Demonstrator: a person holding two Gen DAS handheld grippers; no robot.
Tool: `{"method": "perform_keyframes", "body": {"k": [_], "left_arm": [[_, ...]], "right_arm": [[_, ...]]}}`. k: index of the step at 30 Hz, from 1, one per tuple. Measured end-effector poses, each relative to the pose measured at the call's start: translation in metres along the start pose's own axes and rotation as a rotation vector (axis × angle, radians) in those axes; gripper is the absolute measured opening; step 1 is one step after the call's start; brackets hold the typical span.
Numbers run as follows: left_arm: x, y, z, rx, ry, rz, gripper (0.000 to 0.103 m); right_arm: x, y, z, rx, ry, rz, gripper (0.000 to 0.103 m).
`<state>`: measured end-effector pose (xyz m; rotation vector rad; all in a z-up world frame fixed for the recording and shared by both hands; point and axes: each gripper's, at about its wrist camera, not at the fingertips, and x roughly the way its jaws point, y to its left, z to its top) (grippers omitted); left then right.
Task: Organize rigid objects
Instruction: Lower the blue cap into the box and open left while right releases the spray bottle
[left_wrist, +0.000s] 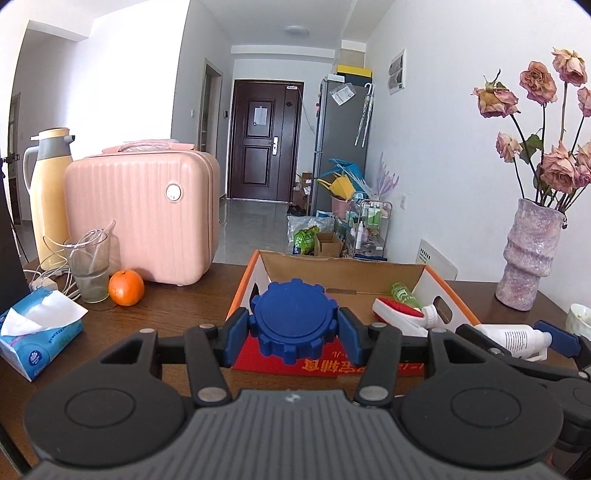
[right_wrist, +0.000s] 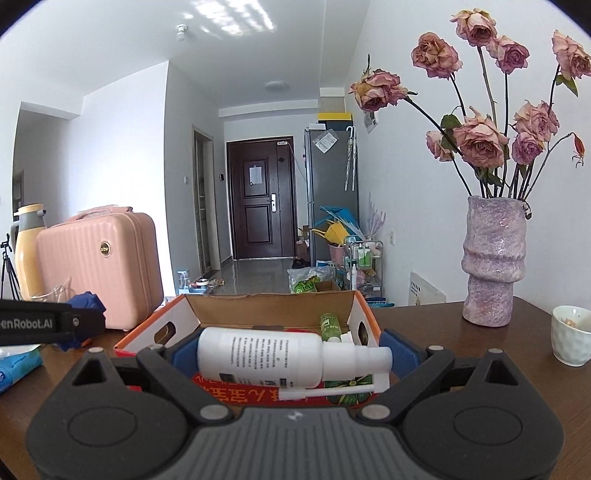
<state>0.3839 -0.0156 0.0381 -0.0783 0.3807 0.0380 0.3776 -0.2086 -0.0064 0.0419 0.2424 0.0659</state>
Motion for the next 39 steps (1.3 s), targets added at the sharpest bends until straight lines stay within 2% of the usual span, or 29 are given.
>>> {"method": "perform_keyframes", "body": {"k": [39], "left_arm": [[0.097, -0.015, 0.030, 0.000, 0.025, 0.018, 0.053]], "right_arm": [[0.095, -0.021, 0.025, -0.004, 0.037, 0.000, 0.097]]}}
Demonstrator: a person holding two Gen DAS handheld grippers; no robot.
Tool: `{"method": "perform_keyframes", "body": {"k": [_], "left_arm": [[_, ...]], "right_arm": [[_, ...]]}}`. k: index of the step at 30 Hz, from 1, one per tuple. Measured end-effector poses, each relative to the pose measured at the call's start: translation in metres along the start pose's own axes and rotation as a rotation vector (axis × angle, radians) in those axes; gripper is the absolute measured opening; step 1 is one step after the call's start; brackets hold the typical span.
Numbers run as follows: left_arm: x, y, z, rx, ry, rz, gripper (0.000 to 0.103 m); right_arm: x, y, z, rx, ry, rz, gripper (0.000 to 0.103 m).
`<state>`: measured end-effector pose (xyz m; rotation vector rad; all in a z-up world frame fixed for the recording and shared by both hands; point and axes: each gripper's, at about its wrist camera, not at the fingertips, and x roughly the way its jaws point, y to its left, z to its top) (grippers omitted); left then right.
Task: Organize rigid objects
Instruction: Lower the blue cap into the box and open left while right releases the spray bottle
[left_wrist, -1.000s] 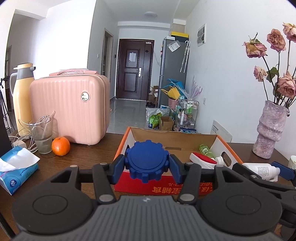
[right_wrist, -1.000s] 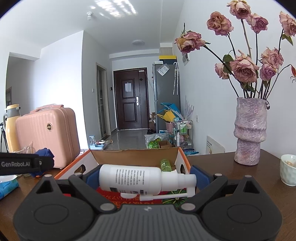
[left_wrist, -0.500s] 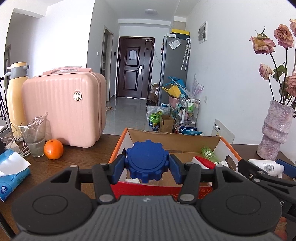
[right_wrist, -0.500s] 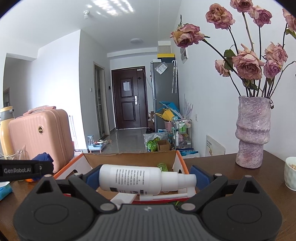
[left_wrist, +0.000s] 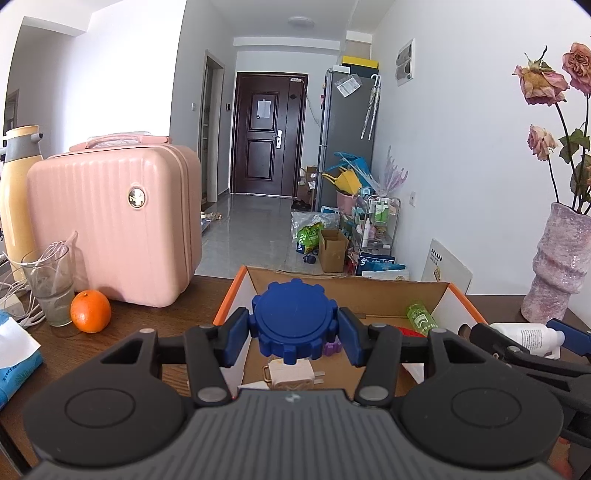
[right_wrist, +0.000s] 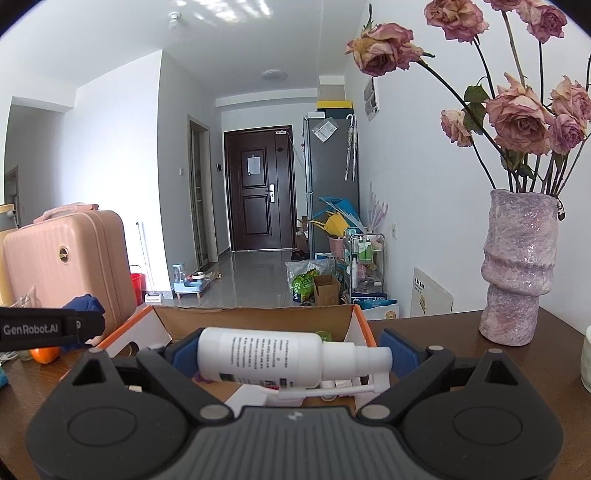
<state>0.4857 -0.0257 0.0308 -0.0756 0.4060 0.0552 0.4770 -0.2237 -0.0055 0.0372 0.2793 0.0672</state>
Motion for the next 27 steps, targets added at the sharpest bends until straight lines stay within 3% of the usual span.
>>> {"method": "perform_keyframes", "body": {"k": [27], "left_arm": [[0.063, -0.007, 0.008, 0.043, 0.041, 0.023, 0.053]], "right_arm": [[0.047, 0.005, 0.004, -0.025, 0.053, 0.016, 0.097]]}}
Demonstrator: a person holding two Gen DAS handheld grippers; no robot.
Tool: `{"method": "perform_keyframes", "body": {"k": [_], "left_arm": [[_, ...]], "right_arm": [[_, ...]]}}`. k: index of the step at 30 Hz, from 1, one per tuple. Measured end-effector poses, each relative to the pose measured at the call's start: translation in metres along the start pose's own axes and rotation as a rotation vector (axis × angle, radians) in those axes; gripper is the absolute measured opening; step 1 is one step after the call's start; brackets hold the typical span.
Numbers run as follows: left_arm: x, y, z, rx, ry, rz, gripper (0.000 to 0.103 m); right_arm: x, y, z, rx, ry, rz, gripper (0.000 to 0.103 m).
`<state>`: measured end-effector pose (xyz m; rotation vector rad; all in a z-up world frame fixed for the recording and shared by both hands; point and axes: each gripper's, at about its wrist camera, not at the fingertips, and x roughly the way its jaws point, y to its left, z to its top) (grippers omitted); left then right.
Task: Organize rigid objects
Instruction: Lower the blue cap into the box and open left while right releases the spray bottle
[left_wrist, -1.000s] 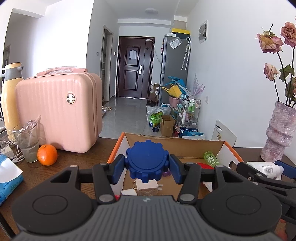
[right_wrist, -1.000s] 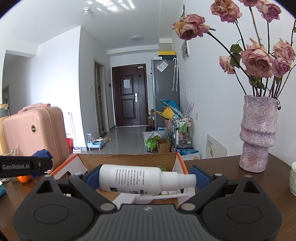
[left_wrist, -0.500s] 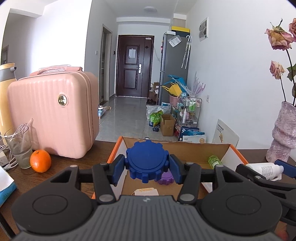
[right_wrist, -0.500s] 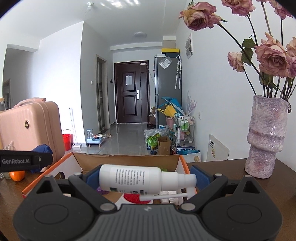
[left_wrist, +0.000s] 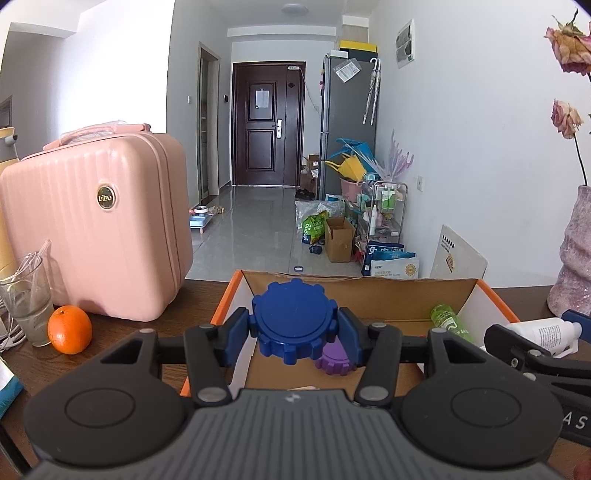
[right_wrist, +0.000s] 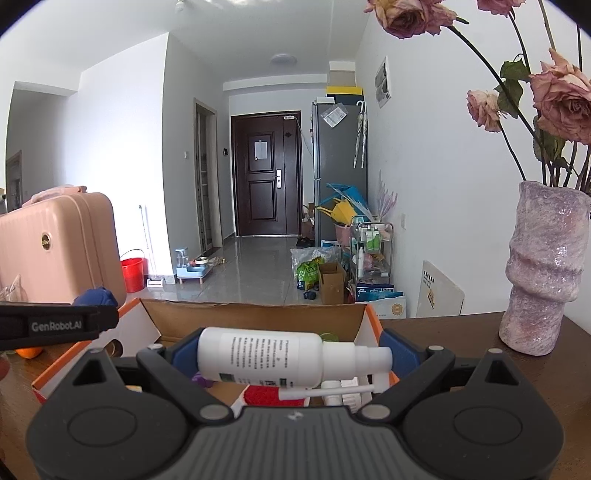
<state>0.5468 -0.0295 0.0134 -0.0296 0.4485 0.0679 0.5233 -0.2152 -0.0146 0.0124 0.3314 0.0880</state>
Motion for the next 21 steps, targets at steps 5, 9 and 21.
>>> {"method": "perform_keyframes", "body": {"k": [5, 9, 21], "left_arm": [[0.009, -0.002, -0.002, 0.009, 0.003, 0.022, 0.053], [0.014, -0.003, -0.003, 0.014, 0.011, 0.035, 0.053], [0.023, -0.001, -0.005, 0.026, 0.021, 0.037, 0.053]], "right_arm": [[0.007, -0.001, 0.000, 0.001, 0.010, 0.000, 0.097], [0.011, 0.001, 0.000, -0.003, 0.016, 0.000, 0.097], [0.022, -0.003, -0.002, 0.010, 0.042, 0.000, 0.097]]}}
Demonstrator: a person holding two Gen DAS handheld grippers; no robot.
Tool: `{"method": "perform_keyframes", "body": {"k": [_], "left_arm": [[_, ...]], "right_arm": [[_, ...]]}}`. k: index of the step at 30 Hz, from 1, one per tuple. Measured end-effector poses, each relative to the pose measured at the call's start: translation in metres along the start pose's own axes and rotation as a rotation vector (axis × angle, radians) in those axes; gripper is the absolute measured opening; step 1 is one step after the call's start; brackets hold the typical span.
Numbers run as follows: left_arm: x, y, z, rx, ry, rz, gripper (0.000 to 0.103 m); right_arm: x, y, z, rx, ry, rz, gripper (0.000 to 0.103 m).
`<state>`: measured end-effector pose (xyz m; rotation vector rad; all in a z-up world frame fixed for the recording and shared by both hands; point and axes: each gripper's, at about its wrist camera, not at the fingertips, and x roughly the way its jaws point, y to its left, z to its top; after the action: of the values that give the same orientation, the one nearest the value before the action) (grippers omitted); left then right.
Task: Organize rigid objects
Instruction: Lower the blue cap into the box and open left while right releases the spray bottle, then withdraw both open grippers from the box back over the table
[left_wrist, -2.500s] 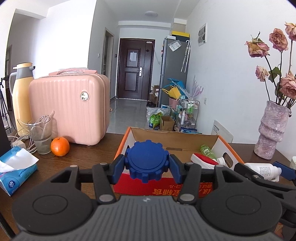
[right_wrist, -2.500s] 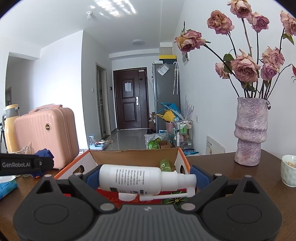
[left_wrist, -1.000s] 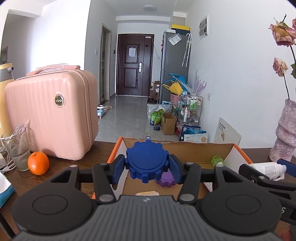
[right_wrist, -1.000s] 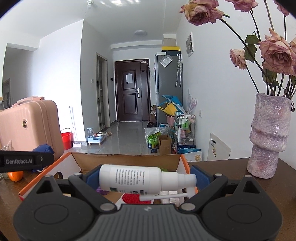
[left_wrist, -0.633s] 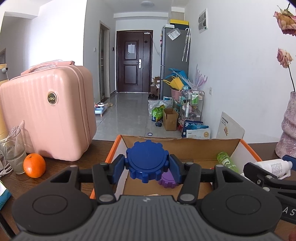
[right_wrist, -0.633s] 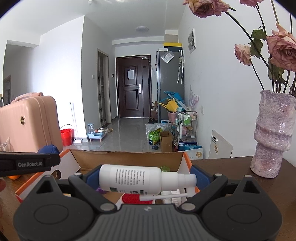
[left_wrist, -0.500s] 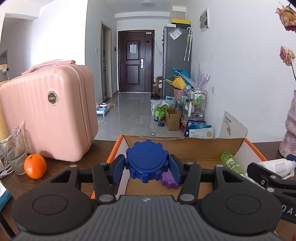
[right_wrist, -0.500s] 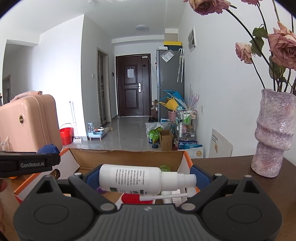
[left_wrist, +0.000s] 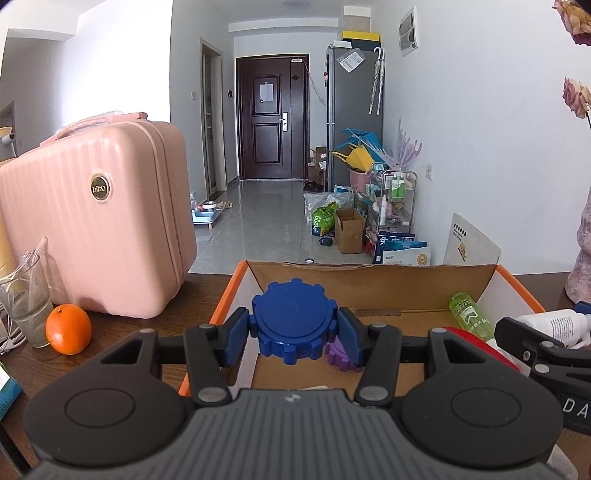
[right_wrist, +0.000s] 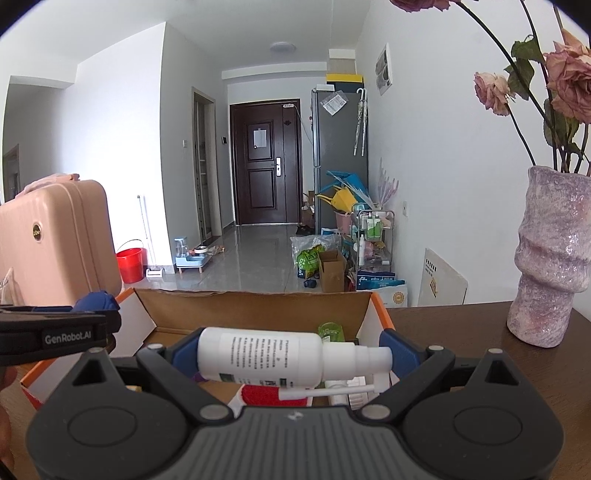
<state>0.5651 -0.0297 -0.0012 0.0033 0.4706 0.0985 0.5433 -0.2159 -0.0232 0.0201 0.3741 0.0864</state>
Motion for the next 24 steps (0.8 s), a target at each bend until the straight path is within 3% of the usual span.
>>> {"method": "perform_keyframes", "body": {"k": [4, 6, 9, 24], "left_arm": [[0.001, 0.003, -0.001, -0.008, 0.009, -0.035, 0.058], [-0.001, 0.005, 0.000, -0.014, 0.000, -0.022, 0.081], [-0.007, 0.009, 0.001, -0.034, -0.023, 0.003, 0.103], [-0.005, 0.016, 0.001, -0.057, -0.015, 0.034, 0.103]], "right_arm": [[0.003, -0.003, 0.000, 0.004, 0.026, -0.002, 0.097], [0.004, -0.005, 0.000, 0.007, 0.037, 0.000, 0.098], [0.003, -0.007, -0.001, 0.020, 0.034, -0.015, 0.103], [-0.001, -0.003, -0.003, 0.006, 0.036, -0.009, 0.103]]}}
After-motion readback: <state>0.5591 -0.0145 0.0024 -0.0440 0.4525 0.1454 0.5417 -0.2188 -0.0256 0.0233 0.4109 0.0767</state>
